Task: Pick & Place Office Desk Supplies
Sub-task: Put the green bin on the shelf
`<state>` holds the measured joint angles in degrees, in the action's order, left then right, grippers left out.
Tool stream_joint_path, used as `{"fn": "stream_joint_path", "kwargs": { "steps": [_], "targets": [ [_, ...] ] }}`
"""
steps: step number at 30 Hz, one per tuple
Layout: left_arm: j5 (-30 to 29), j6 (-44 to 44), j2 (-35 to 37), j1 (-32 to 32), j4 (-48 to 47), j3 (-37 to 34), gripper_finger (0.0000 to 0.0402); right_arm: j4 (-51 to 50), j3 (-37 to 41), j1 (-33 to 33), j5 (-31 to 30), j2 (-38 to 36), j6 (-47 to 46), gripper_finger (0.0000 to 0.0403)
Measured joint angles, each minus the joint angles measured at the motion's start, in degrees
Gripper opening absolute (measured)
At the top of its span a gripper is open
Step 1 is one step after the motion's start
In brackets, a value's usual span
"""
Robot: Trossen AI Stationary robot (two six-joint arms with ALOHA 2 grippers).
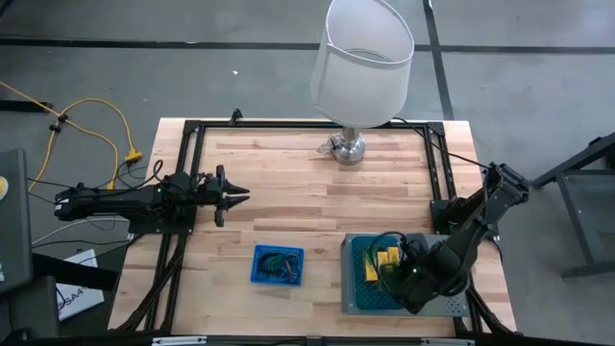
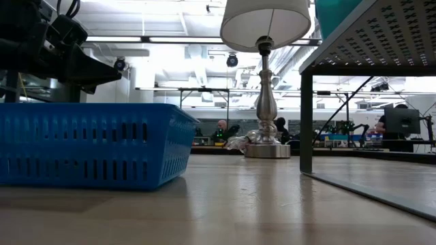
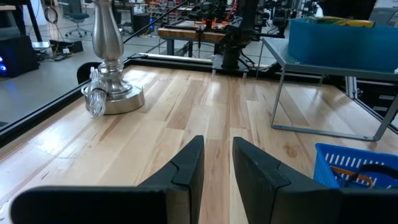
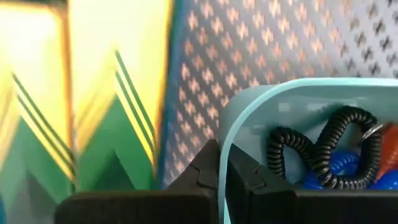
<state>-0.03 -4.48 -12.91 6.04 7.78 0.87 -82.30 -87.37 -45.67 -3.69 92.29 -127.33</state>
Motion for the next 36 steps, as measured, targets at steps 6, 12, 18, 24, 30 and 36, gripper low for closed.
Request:
{"fn": "stream_joint_path", "kwargs": {
  "steps": [6, 12, 18, 24, 30, 36],
  "targets": [
    [-0.02, -0.01, 0.0, -0.02, -0.01, 0.0, 0.0079, -2.34, 0.01, 3.6, -2.19, 0.13, 3.06, 0.0002],
    [0.0, -0.01, 0.0, 0.0, 0.01, -0.01, 0.0079, -5.81, 0.01, 7.33, -1.44, 0.13, 6.4, 0.0002],
    [0.0, 0.0, 0.0, -0.02, 0.0, 0.0, 0.0079, -7.69, 0.01, 8.73, -0.62, 0.13, 7.49, 0.0002],
    [-0.01, -0.01, 0.0, -0.01, 0.0, -0.01, 0.0079, -7.68, 0.01, 8.7, -0.18, 0.13, 6.98, 0.0002],
    [-0.02, -0.01, 0.0, -0.01, -0.01, 0.0, 0.0079, -7.68, 0.01, 8.66, 0.74, 0.11, 6.7, 0.0002],
    [0.0, -0.01, 0.0, 0.0, 0.01, 0.0, 0.0079, -7.7, 0.01, 8.66, 0.69, 0.11, 6.71, 0.0002]
  ]
}}
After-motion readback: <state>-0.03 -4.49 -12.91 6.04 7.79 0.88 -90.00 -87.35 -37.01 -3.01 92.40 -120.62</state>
